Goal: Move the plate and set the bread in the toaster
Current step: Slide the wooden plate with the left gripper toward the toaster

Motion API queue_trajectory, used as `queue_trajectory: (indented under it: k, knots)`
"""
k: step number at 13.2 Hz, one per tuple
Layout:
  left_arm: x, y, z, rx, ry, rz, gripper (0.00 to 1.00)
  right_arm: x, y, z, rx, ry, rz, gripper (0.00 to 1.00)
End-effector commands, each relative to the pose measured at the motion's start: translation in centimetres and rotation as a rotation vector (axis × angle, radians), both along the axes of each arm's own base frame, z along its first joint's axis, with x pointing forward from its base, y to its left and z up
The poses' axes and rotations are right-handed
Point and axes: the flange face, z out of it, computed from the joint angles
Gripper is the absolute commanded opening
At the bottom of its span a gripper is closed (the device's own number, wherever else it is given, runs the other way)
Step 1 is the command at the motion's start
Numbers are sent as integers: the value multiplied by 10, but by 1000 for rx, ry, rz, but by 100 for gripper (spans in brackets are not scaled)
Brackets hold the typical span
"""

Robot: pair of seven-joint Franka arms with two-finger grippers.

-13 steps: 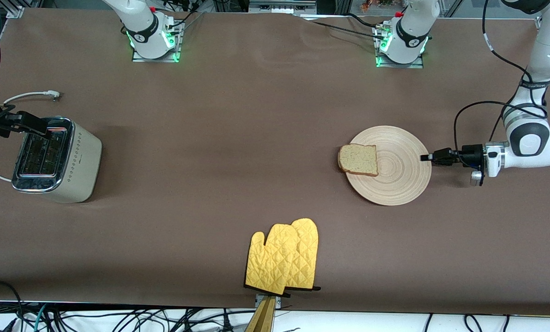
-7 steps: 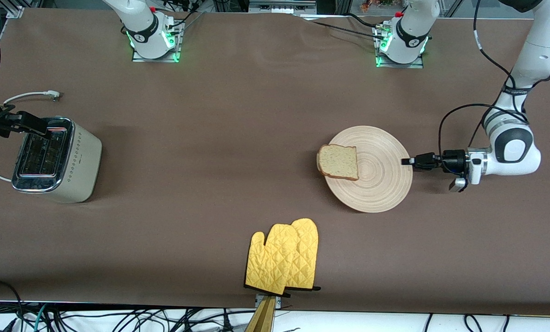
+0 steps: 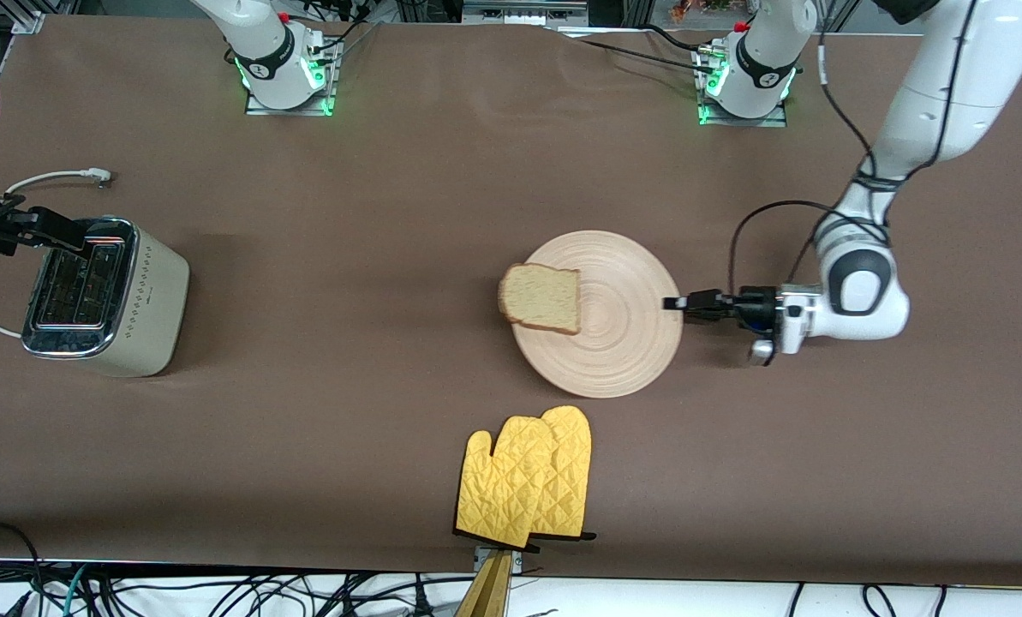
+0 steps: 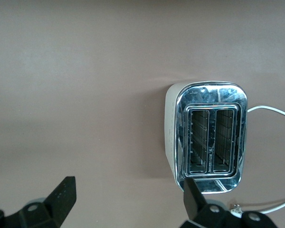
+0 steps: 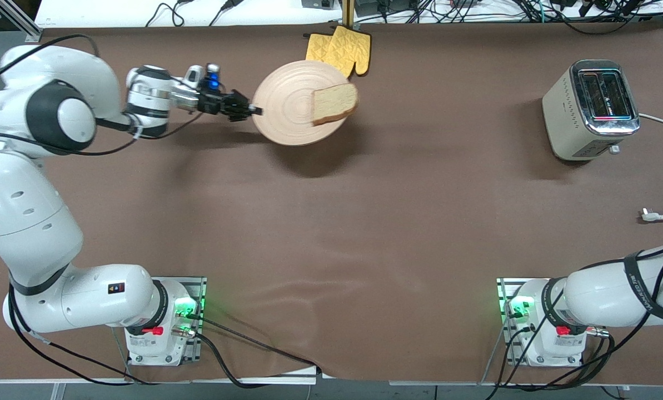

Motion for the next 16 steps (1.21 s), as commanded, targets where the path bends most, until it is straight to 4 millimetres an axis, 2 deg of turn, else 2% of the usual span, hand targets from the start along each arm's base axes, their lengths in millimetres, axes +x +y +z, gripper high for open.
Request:
queue_trajectory:
  k: [1,3,4,5,6,10,12,16]
  knots:
    - [1,-72,-5,13,-1,74,0,2,-4,4,-6,-5,11,100]
    - [-5,-131,-2,30,-2,94,0,2,-3,3,-6,-4,13,100]
    - [-11,-155,-7,21,13,107,0,2,-3,3,-7,-4,13,100]
    - [-19,-177,-12,19,26,115,0,2,-3,3,-6,-4,13,100]
    - [-22,-191,-14,36,23,129,0,2,-4,3,-6,-4,11,100]
    - [-38,-231,-23,73,32,148,0,2,-4,3,-7,-4,13,100]
    - [-42,-238,-24,71,38,149,0,2,-5,3,-10,-2,14,100]
    - [-45,-238,-30,79,41,145,0,2,-4,4,-7,-4,10,100]
